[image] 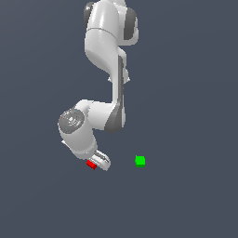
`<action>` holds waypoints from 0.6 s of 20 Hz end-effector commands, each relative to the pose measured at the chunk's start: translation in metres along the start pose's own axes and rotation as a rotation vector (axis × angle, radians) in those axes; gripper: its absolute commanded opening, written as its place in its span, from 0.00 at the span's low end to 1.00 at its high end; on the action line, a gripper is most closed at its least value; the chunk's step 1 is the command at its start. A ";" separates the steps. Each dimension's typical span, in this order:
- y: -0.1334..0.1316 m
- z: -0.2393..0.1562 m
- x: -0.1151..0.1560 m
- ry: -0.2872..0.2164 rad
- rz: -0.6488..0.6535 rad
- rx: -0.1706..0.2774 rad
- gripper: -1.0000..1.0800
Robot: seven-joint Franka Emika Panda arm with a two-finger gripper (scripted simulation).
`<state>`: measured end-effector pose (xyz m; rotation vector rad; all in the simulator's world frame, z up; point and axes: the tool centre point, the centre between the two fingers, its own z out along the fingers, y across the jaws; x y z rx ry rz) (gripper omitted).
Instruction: Stack the red cube on top of the green cube.
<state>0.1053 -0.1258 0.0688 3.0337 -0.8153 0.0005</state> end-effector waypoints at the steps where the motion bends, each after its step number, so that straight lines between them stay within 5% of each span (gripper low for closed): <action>1: 0.000 0.005 0.000 -0.001 0.000 0.000 0.96; 12: 0.001 0.050 -0.001 0.000 0.003 0.000 0.96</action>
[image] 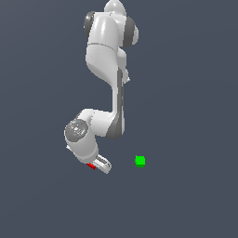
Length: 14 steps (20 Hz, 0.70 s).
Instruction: Stack the red cube on top of the green cube.
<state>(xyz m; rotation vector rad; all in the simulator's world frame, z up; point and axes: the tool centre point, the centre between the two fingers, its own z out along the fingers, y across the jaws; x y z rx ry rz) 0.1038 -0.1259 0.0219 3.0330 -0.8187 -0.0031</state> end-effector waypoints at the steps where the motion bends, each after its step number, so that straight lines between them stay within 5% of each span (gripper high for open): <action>1: 0.000 0.003 0.001 0.002 0.000 0.001 0.96; 4: -0.001 0.002 0.002 0.002 0.000 0.001 0.96; 5: -0.001 0.002 0.002 0.002 0.000 0.001 0.00; 14: -0.001 0.002 0.002 0.002 0.000 0.001 0.00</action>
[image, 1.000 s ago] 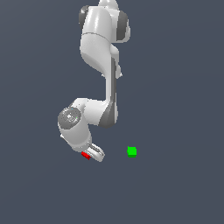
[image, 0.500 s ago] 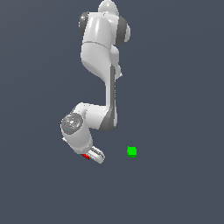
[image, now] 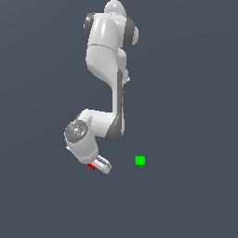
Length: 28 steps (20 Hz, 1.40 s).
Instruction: Stack the red cube on top of the green cube.
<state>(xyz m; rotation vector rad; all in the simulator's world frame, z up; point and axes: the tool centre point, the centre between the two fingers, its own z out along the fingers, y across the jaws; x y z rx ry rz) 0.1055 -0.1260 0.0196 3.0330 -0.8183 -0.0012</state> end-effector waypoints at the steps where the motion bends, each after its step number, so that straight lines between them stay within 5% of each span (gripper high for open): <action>1: 0.000 0.000 0.000 0.000 0.000 0.000 0.00; 20: 0.001 -0.090 -0.001 0.000 0.000 0.000 0.00; 28: 0.000 -0.100 0.000 0.001 0.000 0.001 0.00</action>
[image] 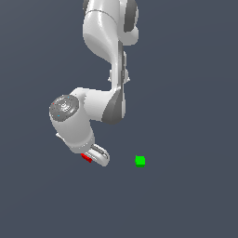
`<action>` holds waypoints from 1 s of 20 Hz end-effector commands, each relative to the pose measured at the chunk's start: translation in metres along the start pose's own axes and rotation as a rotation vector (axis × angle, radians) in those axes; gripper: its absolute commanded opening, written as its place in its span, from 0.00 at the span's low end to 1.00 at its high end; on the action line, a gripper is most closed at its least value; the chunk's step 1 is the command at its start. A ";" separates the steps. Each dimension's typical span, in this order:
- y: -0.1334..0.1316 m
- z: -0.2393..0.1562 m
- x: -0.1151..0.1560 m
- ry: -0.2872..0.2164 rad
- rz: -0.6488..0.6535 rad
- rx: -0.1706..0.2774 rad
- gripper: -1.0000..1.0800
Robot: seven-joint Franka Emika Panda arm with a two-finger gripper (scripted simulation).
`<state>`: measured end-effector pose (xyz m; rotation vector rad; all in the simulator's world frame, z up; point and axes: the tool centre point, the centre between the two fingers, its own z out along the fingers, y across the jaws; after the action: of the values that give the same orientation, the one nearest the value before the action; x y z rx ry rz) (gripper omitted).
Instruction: Stack the red cube on top of the green cube.
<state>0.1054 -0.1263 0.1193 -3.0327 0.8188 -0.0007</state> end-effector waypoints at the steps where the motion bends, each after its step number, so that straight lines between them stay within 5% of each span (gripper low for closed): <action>1: -0.001 0.000 0.000 0.000 0.000 0.000 0.00; 9: -0.033 0.010 -0.022 0.000 0.000 0.000 0.00; 20: -0.135 0.042 -0.087 0.000 0.000 0.000 0.00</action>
<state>0.0988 0.0176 0.0819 -3.0333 0.8177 0.0003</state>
